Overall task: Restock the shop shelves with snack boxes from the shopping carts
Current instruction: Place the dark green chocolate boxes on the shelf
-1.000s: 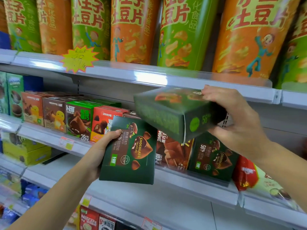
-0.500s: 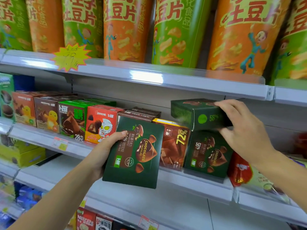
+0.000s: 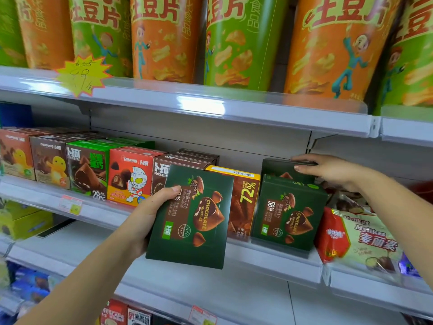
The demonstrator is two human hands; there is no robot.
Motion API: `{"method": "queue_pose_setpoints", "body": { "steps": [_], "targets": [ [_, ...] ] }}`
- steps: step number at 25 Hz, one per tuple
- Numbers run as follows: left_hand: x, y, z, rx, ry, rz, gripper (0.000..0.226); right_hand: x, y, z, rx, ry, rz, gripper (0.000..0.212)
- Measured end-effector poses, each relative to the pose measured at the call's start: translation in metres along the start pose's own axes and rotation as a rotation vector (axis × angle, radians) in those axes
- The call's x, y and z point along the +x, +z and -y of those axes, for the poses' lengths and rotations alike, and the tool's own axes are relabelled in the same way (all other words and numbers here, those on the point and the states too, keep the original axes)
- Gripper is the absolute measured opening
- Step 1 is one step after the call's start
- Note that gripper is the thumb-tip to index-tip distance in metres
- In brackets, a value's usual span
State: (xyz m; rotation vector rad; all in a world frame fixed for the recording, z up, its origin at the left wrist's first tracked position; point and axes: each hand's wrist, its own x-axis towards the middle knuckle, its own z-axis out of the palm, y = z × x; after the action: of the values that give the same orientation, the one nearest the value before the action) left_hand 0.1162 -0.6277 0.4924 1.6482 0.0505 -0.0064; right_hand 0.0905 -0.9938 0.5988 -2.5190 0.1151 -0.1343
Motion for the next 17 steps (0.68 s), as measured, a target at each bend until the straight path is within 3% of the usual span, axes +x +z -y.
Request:
{"method": "queue_pose_setpoints", "body": {
  "steps": [4,9,11,13,15,17],
  "targets": [
    [-0.010,0.002,-0.001,-0.048,0.048,0.027,0.037,0.000,0.005,-0.009,0.040,0.028,0.129,0.037],
    [-0.030,0.011,-0.004,-0.183,0.109,0.144,0.028,-0.012,0.006,-0.008,0.006,0.034,0.124,0.079],
    [-0.045,0.013,-0.008,-0.249,0.108,0.192,0.022,-0.018,0.009,-0.001,-0.096,0.013,0.117,0.078],
    [-0.060,0.020,-0.013,-0.283,0.045,0.247,0.033,-0.023,0.011,0.006,-0.237,-0.010,0.053,0.071],
    [-0.072,0.026,-0.019,-0.306,0.009,0.267,0.045,-0.037,0.013,0.020,-0.332,-0.129,-0.094,0.066],
    [-0.077,0.028,-0.022,-0.292,0.075,0.280,0.047,-0.060,0.019,0.046,-0.241,-0.313,-0.137,0.067]
  ]
}}
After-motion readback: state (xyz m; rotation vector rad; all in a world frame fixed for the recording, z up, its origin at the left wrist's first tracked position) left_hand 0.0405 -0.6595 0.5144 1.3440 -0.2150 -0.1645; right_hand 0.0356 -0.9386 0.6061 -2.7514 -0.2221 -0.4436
